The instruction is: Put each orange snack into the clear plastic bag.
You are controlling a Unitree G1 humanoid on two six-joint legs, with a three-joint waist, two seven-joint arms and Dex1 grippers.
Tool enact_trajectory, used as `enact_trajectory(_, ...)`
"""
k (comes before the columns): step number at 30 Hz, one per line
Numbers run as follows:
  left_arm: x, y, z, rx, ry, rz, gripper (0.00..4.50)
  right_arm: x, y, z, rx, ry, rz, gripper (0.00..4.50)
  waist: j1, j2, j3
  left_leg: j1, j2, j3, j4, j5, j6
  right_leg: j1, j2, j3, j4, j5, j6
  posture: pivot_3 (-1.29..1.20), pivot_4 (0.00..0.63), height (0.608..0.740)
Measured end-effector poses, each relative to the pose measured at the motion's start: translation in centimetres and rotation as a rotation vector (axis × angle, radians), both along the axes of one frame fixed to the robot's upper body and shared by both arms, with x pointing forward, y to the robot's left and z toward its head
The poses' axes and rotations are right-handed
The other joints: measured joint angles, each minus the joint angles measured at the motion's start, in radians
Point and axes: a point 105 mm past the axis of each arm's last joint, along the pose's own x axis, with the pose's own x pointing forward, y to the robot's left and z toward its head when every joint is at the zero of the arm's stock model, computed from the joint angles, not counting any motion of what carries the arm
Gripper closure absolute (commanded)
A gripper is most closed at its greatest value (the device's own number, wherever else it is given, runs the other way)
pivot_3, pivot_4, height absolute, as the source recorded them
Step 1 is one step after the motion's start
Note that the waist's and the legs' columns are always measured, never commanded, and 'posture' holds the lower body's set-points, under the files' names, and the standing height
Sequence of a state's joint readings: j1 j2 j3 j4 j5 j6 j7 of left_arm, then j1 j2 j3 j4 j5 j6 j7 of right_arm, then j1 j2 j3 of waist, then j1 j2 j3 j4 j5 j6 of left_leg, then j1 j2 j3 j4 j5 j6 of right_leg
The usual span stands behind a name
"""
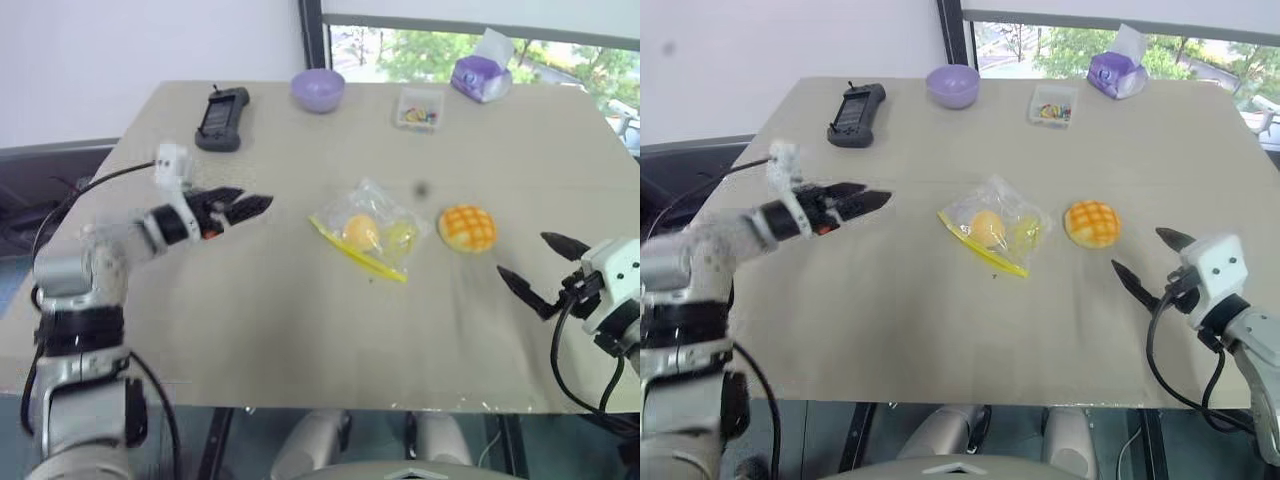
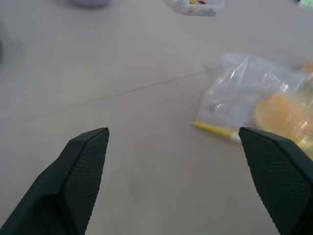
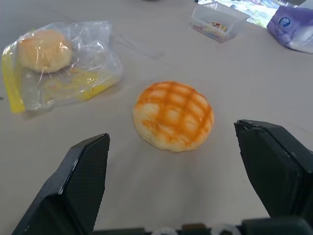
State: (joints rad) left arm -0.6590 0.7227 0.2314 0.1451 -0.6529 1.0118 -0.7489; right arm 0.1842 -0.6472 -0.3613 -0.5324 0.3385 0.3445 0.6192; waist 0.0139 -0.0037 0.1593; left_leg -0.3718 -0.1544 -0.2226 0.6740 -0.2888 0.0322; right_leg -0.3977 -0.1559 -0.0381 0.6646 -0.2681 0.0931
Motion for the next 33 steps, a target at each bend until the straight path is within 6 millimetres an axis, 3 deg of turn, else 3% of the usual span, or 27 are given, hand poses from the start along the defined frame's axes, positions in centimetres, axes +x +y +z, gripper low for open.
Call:
enact_trajectory(6, 3.3, -3.9, -1.6, -0.078, 0.24, -0.068, 0.0, 0.2, 1.6, -0.1, 0.017, -0.015, 0.004, 0.06, -0.011, -0.001, 0.0, -0.001, 0.0, 0.001, 0.001, 0.0, 0.0, -0.003, 0.001, 0.003, 0.001, 0.0, 0.001, 0.0, 0.15, 0.74)
enact_trajectory(9, 5.3, -7.1, -2.0, -0.025, 0.239, -0.141, 0.0, 0.2, 2.6, -0.1, 0.025, -0.03, -0.003, 0.06, -0.002, -0.001, -0.001, -0.011, -0.002, 0.001, 0.01, 0.0, 0.0, -0.01, 0.001, 0.003, 0.006, 0.001, 0.002, 0.0, 0.15, 0.74)
enact_trajectory(12, 6.7, -9.0, -4.0, 0.092, 0.219, -0.173, 0.0, -0.2, 3.5, -0.1, 0.036, -0.042, -0.003, 0.06, -0.002, -0.002, -0.001, -0.013, -0.005, 0.004, 0.013, 0.0, 0.0, -0.014, -0.001, 0.009, 0.009, 0.002, 0.003, 0.0, 0.15, 0.74)
enact_trajectory(14, 7.0, -9.5, -5.5, 0.17, 0.207, -0.195, 0.0, -0.6, 4.0, 0.0, 0.045, -0.04, 0.0, 0.06, -0.009, -0.004, 0.0, -0.013, -0.005, 0.006, 0.013, 0.0, 0.001, -0.016, -0.001, 0.012, 0.011, 0.002, 0.004, 0.0, 0.15, 0.74)
enact_trajectory(18, 7.4, -9.6, -5.4, 0.247, 0.17, -0.224, 0.0, -1.7, 5.8, 0.3, 0.084, -0.035, 0.076, 0.06, -0.012, -0.006, 0.0, -0.012, -0.004, 0.008, 0.013, 0.0, 0.001, -0.017, 0.0, 0.014, 0.014, 0.003, 0.005, 0.0, 0.15, 0.74)
enact_trajectory(29, 5.6, -9.8, -5.7, 0.124, 0.308, -0.335, 0.0, -2.3, 6.3, -0.4, 0.058, -0.024, 0.105, 0.06, -0.024, -0.007, 0.0, -0.012, -0.005, 0.009, 0.015, -0.001, 0.002, -0.017, 0.0, 0.013, 0.014, 0.004, 0.007, 0.0, 0.15, 0.74)
enact_trajectory(31, 5.5, -9.8, -5.8, 0.116, 0.314, -0.333, 0.52, -2.3, 6.2, -0.6, 0.051, -0.021, 0.097, 0.0, -0.025, -0.007, -0.001, -0.012, -0.005, 0.009, 0.016, -0.001, 0.002, -0.017, 0.0, 0.013, 0.015, 0.004, 0.007, 0.0, 0.15, 0.74)
enact_trajectory(33, 5.4, -9.7, -6.0, 0.096, 0.334, -0.323, 1.31, -2.3, 6.1, -0.6, 0.047, -0.028, 0.097, 0.0, -0.025, -0.008, -0.001, -0.012, -0.005, 0.009, 0.016, -0.001, 0.002, -0.017, 0.001, 0.013, 0.015, 0.004, 0.007, 0.0, 0.15, 0.74)
